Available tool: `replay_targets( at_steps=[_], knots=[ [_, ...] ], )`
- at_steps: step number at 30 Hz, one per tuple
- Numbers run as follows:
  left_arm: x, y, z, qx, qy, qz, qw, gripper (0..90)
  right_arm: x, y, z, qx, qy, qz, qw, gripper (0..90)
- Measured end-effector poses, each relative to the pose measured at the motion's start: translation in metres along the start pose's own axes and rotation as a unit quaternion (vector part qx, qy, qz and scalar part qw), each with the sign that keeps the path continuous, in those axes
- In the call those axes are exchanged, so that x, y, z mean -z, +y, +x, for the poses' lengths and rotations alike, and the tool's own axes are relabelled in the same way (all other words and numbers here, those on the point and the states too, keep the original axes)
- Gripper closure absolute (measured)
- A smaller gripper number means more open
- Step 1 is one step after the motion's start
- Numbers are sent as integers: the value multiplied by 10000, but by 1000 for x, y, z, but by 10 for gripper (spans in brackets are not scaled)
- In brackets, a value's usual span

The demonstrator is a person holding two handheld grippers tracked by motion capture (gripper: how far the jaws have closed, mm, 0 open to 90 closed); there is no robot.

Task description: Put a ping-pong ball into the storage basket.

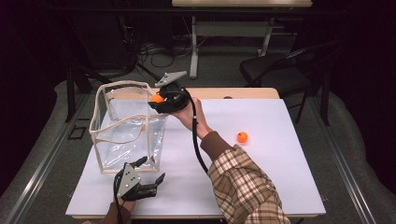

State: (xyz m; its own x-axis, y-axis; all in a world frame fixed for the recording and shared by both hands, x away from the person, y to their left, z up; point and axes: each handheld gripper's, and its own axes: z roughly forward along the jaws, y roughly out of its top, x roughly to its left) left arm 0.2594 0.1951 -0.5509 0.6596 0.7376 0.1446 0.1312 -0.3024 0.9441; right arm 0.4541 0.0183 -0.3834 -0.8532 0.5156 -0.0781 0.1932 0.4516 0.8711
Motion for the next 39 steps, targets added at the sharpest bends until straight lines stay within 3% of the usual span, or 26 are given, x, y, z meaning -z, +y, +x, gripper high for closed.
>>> replay_targets(
  at_steps=[16, 33, 39],
  knots=[
    [0, 0, 0, 5, 3, -21, 10000, 157, -11, 5, 0, 10, 33, 202, 9998, 511],
    [0, 0, 0, -26, 1, -14, 10000, 157, -30, 5, -1, -177, 135, 548, 9983, 502],
    [0, 0, 1, -5, -8, -26, 10000, 157, -27, 4, -1, -247, 124, 492, 9984, 326]
  ],
)
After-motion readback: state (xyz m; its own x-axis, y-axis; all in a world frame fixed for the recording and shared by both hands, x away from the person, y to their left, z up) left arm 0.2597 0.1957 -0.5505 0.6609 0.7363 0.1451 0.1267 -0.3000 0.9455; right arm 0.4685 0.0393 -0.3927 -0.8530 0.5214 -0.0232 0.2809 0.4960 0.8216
